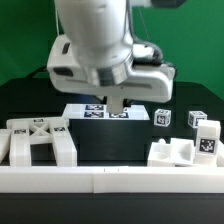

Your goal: Assemble chair

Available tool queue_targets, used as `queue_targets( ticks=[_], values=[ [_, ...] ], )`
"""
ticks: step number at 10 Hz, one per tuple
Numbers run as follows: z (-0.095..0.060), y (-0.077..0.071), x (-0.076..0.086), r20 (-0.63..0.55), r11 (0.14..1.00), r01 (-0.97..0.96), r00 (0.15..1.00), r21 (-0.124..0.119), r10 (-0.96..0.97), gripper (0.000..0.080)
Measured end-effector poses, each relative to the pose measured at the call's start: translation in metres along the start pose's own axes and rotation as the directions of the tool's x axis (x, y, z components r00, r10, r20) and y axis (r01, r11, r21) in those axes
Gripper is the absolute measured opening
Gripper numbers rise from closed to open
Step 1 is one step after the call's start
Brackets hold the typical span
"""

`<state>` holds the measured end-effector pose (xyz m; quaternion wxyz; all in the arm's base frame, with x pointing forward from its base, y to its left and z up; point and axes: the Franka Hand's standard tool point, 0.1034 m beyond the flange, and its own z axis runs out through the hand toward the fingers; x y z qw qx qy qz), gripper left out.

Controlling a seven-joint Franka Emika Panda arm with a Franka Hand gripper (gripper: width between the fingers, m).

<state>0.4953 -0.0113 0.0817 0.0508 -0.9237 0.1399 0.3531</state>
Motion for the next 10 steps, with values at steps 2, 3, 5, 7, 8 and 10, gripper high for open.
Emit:
queue_targets(
  ticks=[2, 3, 5, 7, 8, 10],
  values=[
    [0.001, 0.0, 0.005, -0.023, 1.0, 0.001, 1.0, -0.002, -0.001, 0.0291],
    [0.001, 0.001, 0.005, -0.025, 1.0, 0.0, 1.0, -0.001, 0.0, 0.0291],
    [-0.007, -0.005, 0.017, -0.163, 1.0, 0.01, 0.987, 0.004, -0.009, 0.0291],
    [-0.027, -0.016, 0.025, -0.264, 1.0, 0.03, 0.964, 0.006, -0.027, 0.0291],
    [-0.043, -0.023, 0.029, -0.335, 0.999, 0.045, 0.941, 0.009, -0.039, 0.0291],
    [-0.05, -0.024, 0.029, -0.457, 0.998, 0.053, 0.889, 0.016, -0.04, 0.0291]
  ],
)
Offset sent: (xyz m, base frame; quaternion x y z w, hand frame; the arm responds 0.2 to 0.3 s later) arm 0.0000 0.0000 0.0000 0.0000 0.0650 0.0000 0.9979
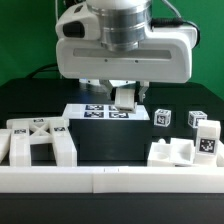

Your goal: Assemble chair

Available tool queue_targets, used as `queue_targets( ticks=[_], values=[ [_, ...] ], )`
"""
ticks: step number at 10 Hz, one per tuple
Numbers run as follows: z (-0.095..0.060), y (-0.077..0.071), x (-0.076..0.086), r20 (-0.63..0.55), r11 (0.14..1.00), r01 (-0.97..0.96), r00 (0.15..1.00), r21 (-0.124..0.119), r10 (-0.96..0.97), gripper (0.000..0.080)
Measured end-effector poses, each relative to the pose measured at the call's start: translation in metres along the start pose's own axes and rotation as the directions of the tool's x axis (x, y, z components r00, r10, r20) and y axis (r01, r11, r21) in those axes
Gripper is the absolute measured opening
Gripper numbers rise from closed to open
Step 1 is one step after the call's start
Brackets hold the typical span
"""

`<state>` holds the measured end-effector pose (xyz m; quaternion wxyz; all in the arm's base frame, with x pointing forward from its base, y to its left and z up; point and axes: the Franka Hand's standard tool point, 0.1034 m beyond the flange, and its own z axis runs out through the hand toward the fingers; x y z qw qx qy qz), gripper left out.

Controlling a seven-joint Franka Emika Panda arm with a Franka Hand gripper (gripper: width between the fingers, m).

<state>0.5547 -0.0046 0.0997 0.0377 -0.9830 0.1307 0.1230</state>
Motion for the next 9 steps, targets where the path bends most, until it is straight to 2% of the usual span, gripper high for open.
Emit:
queue_targets(
  ticks=[3, 5, 7, 9],
  values=[
    [0.002, -0.003, 0.005, -0.177, 1.0, 0.009, 0.984, 0.003, -0.009, 0.0291],
    [0.001, -0.004, 0.012, -0.335, 1.0, 0.02, 0.942, -0.003, -0.02, 0.0291],
    [-0.009, -0.016, 0.023, -0.436, 0.999, 0.041, 0.899, -0.007, -0.04, 0.0291],
    [-0.006, -0.017, 0.022, -0.446, 0.999, 0.045, 0.894, -0.01, -0.045, 0.0291]
  ],
)
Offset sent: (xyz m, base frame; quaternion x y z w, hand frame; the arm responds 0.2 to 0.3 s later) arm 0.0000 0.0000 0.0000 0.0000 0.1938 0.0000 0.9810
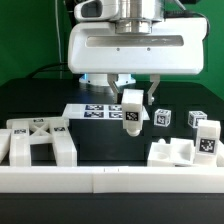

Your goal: Assemble chair

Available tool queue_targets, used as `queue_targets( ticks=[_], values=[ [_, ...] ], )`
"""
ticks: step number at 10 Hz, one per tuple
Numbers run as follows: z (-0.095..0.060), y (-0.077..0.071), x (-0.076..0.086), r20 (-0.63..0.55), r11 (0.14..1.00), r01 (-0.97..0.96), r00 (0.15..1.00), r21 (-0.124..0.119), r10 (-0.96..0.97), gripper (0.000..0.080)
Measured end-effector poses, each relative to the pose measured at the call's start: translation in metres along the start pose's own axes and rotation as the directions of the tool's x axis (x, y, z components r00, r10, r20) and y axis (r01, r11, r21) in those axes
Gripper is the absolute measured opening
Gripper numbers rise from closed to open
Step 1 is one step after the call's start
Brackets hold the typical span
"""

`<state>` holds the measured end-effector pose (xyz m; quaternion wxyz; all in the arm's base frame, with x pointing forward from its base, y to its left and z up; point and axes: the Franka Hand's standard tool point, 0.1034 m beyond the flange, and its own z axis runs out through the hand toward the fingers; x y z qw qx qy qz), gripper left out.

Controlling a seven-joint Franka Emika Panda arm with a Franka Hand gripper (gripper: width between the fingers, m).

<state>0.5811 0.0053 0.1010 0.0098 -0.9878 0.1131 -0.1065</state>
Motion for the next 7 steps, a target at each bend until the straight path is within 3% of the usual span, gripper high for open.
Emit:
queue_targets(
  ticks=[2, 5, 7],
  values=[
    [-0.001, 0.0, 0.002, 0.002, 1.0, 0.001, 1.0, 0.001, -0.001, 0.0291],
    [-0.014, -0.019, 0.031, 0.007, 1.0, 0.005, 1.0, 0.02, -0.006, 0.0291],
    [-0.014, -0.019, 0.034, -0.037, 1.0, 0.007, 0.999, 0.02, -0.007, 0.0291]
  ],
)
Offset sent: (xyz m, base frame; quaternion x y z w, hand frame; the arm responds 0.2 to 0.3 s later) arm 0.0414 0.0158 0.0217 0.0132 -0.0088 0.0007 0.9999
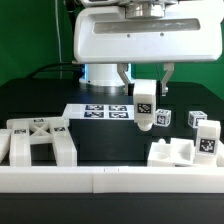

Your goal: Assemble chair

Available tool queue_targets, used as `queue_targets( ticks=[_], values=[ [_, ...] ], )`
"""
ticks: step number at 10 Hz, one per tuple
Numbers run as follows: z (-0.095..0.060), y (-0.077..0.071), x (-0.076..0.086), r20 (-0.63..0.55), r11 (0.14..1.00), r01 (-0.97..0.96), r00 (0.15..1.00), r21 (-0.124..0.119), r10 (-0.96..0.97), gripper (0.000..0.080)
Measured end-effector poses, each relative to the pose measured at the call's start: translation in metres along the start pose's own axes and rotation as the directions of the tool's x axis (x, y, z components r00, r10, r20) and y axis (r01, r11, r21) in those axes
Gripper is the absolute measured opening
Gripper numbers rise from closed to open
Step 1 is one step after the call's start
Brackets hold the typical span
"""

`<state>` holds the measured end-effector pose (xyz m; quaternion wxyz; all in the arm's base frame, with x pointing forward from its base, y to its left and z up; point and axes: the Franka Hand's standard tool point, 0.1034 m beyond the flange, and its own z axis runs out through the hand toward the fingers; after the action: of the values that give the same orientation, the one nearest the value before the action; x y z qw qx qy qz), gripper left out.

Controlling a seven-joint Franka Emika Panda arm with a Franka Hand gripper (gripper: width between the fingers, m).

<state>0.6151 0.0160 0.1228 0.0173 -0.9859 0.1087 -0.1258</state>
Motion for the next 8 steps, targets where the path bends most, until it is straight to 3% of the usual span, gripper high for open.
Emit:
queue_targets(
  ticks=[1, 2, 6, 8],
  values=[
    [0.001, 0.0, 0.0, -0.006, 1.0, 0.0, 1.0, -0.001, 0.0, 0.0291],
    [-0.001, 0.0, 0.006, -0.089, 1.0, 0.006, 0.996, 0.0, -0.006, 0.0291],
    [0.006, -0.014, 0.005, -0.358, 0.999, 0.045, 0.933, -0.011, -0.046, 0.0291],
    [0.009, -0.014, 0.002, -0.344, 0.999, 0.052, 0.937, -0.015, -0.054, 0.0291]
  ],
)
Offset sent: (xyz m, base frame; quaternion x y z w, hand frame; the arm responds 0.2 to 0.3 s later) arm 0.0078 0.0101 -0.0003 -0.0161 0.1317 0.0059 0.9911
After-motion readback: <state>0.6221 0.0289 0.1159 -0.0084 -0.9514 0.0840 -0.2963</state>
